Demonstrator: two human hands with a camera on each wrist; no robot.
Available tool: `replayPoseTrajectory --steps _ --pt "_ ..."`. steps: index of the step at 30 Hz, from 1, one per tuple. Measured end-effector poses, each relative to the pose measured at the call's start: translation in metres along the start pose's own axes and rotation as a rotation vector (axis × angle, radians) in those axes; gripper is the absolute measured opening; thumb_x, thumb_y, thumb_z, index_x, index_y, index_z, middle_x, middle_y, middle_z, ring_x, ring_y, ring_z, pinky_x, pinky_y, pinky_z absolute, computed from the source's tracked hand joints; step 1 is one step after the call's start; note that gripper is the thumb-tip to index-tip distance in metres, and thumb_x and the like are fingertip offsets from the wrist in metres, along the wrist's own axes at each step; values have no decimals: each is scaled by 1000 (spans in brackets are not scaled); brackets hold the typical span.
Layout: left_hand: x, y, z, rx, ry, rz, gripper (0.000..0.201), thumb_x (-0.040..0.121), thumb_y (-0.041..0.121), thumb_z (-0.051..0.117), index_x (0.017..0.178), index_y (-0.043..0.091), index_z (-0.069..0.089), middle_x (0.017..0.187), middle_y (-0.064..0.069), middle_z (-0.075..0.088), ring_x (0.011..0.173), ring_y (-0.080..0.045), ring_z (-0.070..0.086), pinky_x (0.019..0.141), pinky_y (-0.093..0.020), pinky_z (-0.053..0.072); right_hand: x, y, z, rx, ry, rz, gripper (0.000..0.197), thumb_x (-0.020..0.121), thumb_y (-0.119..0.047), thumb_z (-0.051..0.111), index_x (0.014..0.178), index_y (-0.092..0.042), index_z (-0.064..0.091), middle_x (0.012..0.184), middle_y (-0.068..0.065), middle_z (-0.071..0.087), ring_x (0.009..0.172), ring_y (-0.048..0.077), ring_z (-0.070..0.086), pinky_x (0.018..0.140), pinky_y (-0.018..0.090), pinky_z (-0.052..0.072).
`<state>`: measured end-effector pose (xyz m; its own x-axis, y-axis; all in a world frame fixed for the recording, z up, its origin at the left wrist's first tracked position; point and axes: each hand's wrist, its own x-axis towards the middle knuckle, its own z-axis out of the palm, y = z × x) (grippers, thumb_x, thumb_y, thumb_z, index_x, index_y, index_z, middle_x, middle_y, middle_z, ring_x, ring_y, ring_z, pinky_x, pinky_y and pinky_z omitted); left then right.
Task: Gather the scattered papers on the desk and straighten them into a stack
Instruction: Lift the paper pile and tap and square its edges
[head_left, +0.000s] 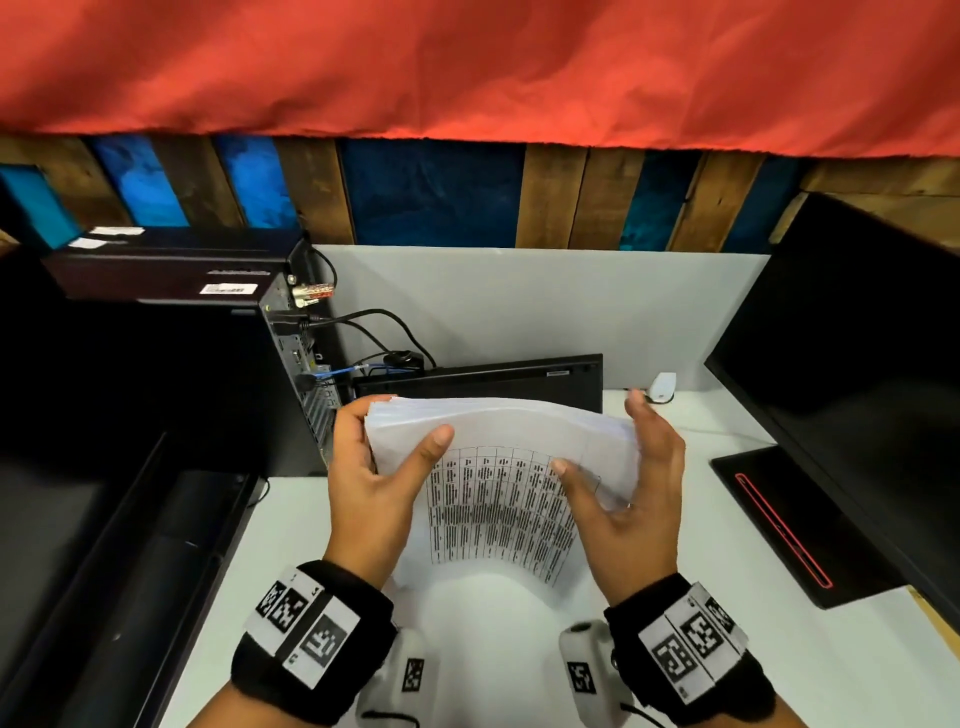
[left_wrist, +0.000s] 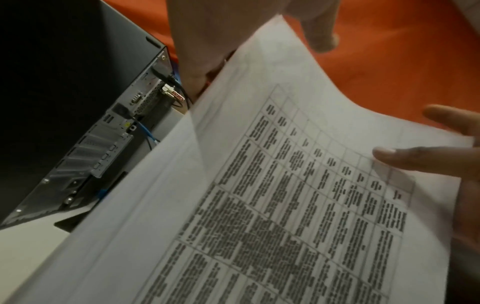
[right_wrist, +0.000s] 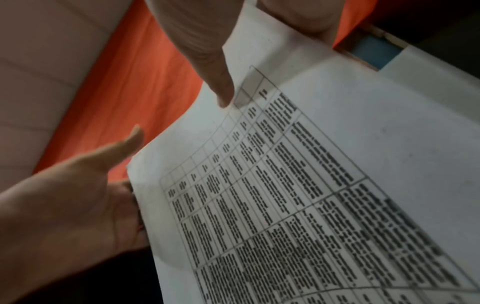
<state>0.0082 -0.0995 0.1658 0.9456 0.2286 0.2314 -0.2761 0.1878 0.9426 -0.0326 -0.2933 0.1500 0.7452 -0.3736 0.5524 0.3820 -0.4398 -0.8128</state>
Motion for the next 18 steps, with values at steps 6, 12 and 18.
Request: replayPoseTrajectory --steps 6,12,18 --pt "6 4 13 73 138 10 34 74 38 77 90 16 58 81 0 63 68 -9 62 61 -26 51 -7 1 4 -111 -8 7 48 76 -27 77 120 -35 58 135 -4 28 127 6 41 91 33 55" --pt "4 7 14 73 142 44 25 78 36 71 86 16 59 75 -2 61 65 -12 60 59 -25 50 -7 -3 2 -144 15 -56 57 75 -25 78 126 -30 54 133 4 32 125 -2 39 94 8 42" --pt "8 3 5 92 183 -1 15 75 44 63 79 30 60 74 -2 56 67 -17 52 66 -33 43 -8 -1 0 -144 76 6 50 76 -29 75 122 -30 54 126 5 37 116 -11 41 88 1 40"
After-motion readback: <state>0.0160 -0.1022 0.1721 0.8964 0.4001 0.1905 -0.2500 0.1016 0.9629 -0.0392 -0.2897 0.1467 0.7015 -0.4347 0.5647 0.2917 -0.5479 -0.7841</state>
